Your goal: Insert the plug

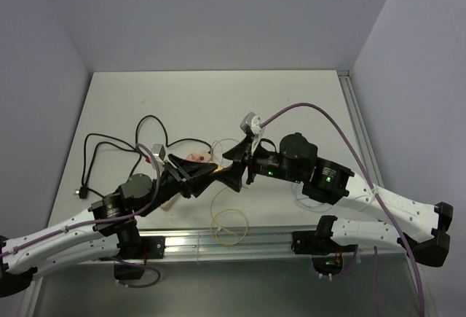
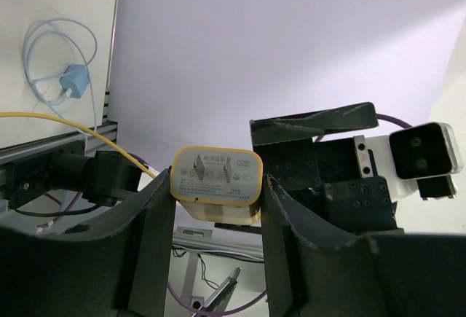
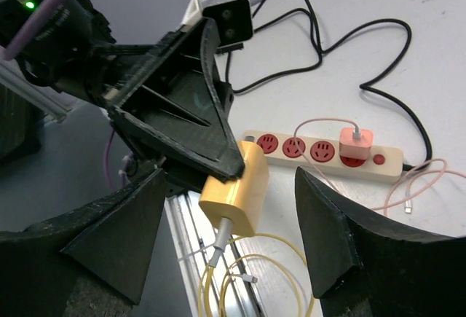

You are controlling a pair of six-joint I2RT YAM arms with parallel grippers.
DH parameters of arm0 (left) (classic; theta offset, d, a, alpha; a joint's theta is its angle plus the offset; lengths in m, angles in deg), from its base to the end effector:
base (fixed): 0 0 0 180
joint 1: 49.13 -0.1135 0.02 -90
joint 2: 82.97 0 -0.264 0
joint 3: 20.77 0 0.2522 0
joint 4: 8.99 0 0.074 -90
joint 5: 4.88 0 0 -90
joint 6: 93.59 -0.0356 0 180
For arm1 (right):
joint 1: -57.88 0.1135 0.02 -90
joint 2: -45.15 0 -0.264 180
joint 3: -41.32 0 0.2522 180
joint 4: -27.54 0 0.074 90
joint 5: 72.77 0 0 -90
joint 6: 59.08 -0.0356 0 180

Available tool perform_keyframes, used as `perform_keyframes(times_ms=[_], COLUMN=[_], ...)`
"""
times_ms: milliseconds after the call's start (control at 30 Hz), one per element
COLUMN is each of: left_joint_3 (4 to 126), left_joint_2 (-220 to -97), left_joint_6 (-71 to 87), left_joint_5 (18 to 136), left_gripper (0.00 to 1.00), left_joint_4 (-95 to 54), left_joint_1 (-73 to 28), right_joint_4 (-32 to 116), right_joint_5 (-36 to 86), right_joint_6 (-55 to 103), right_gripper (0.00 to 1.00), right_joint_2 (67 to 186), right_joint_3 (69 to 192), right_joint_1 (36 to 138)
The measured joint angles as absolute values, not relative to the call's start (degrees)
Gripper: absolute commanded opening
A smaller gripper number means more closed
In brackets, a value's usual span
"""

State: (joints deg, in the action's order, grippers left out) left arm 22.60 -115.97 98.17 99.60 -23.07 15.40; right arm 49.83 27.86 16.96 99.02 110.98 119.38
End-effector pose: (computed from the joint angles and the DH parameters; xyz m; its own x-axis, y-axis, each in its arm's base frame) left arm 0.0747 -0.1360 0.2957 -0.7451 -0.6401 0.1875 -0.1835 -0.0736 -0.9803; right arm 0.0970 0.1924 0.3830 -0.2819 -0.0223 -0.9592 -0.9101 0.3228 0.2600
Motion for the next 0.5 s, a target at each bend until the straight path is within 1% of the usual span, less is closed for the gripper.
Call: perform_keyframes(times_ms=[100, 133, 200, 233, 267, 367, 500], left_joint_3=[22.6, 22.6, 22.6, 22.6, 22.6, 22.2, 21.2], left_joint_2=[-115.4, -115.3, -115.3, -115.3, -115.3, -114.8, -112.3], left_joint_6=[98.0, 97.5, 95.5, 93.8, 92.1, 85.8, 79.1], left_joint_5=[99.6, 99.6, 99.6, 99.6, 100.1, 101.4, 103.5], left_gripper=[0.0, 0.0, 0.0, 0.0, 0.0, 0.0, 0.0], left_joint_4=[-23.0, -23.0, -23.0, -22.9, -22.8, -21.2, -18.3], left_joint_1=[15.4, 15.4, 15.4, 15.4, 15.4, 15.3, 15.4], right_joint_4=[50.0, 50.1, 51.1, 52.2, 53.6, 57.9, 60.0], right_joint_5=[25.8, 24.7, 21.2, 19.4, 17.4, 13.0, 11.6], right_joint_6=[17.1, 17.0, 15.5, 14.4, 12.3, 6.2, -0.3], right_gripper=[0.82, 0.86, 0.9, 0.96, 0.99, 1.0, 1.0], right_joint_2=[99.1, 99.2, 99.4, 99.5, 99.6, 99.5, 97.4], right_joint_3=[110.8, 110.8, 110.8, 110.9, 111.2, 112.6, 113.0], right_joint_1=[119.5, 119.5, 119.5, 119.5, 119.5, 119.8, 119.8])
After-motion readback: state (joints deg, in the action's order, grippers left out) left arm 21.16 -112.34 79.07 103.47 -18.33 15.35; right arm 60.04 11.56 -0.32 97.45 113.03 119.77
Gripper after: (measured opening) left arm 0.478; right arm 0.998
